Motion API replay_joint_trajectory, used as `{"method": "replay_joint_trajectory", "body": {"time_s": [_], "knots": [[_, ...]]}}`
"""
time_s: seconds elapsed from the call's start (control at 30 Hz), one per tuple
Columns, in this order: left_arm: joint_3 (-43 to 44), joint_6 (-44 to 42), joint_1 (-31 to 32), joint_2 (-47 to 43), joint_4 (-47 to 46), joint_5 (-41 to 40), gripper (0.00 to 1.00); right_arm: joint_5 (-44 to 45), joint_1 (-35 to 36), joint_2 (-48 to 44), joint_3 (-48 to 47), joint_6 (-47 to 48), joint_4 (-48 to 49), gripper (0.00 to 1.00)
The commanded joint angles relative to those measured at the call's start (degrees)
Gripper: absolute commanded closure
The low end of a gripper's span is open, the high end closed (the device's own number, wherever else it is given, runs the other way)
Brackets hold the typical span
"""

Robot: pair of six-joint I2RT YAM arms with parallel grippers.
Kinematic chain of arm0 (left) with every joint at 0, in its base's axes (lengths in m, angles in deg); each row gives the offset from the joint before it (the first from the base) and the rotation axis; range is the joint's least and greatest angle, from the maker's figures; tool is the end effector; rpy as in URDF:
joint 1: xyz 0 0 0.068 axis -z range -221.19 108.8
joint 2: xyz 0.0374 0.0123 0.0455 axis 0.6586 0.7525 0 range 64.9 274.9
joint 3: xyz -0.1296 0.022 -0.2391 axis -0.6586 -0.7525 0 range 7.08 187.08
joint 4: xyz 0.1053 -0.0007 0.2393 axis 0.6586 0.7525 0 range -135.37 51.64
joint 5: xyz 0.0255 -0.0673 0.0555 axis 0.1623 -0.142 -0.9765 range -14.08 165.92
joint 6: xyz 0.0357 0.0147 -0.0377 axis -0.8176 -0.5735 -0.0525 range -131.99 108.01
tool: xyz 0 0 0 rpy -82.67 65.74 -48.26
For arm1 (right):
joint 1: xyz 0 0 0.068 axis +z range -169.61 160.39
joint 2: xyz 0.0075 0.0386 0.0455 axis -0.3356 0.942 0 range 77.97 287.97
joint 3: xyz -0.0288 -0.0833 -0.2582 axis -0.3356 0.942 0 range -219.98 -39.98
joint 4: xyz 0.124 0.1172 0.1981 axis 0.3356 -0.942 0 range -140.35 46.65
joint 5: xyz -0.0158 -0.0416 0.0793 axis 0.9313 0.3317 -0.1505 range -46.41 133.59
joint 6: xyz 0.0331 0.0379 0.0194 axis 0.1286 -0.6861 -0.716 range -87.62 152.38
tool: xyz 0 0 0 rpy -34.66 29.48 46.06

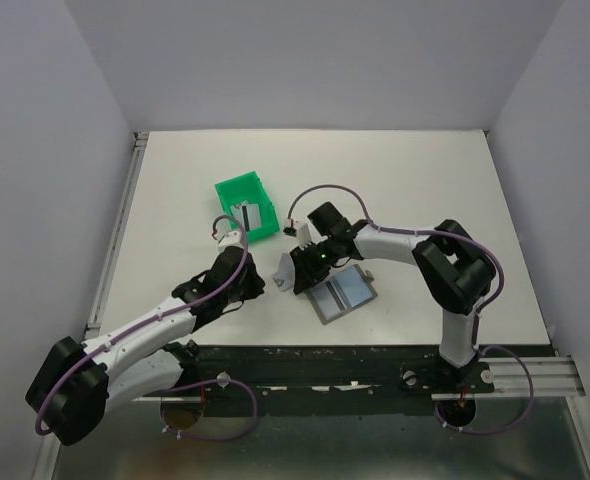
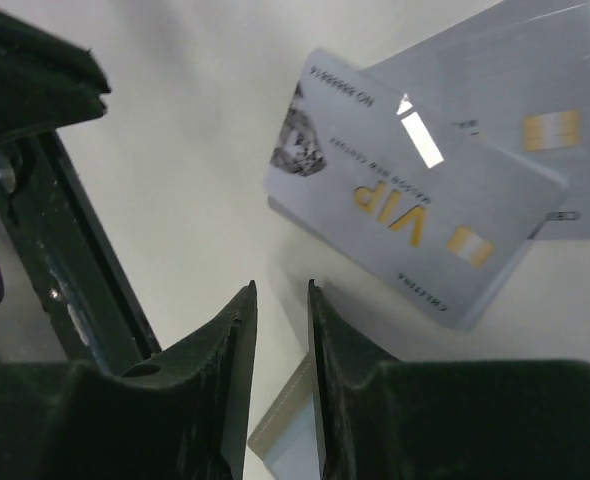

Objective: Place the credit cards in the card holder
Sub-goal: Pick up the credit card from the center of the board.

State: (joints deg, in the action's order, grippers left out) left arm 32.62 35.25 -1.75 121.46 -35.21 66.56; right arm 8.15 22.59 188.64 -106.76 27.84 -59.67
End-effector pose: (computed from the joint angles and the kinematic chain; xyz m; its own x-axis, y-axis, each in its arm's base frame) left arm 0.1563 -0.1210 0.1871 -0.7360 -0.3326 -0.5896 -0.0120 0.8772 -0.4799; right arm 0.2696 0.2723 0.1444 -0.7010 -0.5487 -0.4555 -0.7075 0.4548 0.5409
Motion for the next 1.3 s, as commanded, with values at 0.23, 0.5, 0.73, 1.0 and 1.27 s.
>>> {"method": "replay_joint_trajectory", "body": {"time_s": [0.23, 0.5, 0.73, 1.0, 1.27], "knots": [[0.8, 0.1, -0.2, 0.6, 0.3, 1.1, 1.0, 17.2, 0.3, -6.3, 0.3, -4.7, 2.4, 0.56], [0.1, 0.2, -0.2, -0.5, 0.8, 0.6, 1.0, 27.5, 0.4, -0.5, -5.6, -6.5, -5.0, 0.54], [-0.3, 0.3, -0.2, -0.5, 0.4, 0.9, 1.0, 26.3, 0.4, 1.9, -6.5, -6.5, -6.4, 0.54], [-0.6, 0.6, -0.2, -0.7, 0.2, 0.8, 1.0, 13.7, 0.3, 2.7, -5.8, -4.4, -4.3, 0.55], [-0.4, 0.7, -0.2, 0.2, -0.4, 1.1, 1.0, -4.6, 0.3, -4.8, 2.9, -4.5, 9.5, 0.55]]}}
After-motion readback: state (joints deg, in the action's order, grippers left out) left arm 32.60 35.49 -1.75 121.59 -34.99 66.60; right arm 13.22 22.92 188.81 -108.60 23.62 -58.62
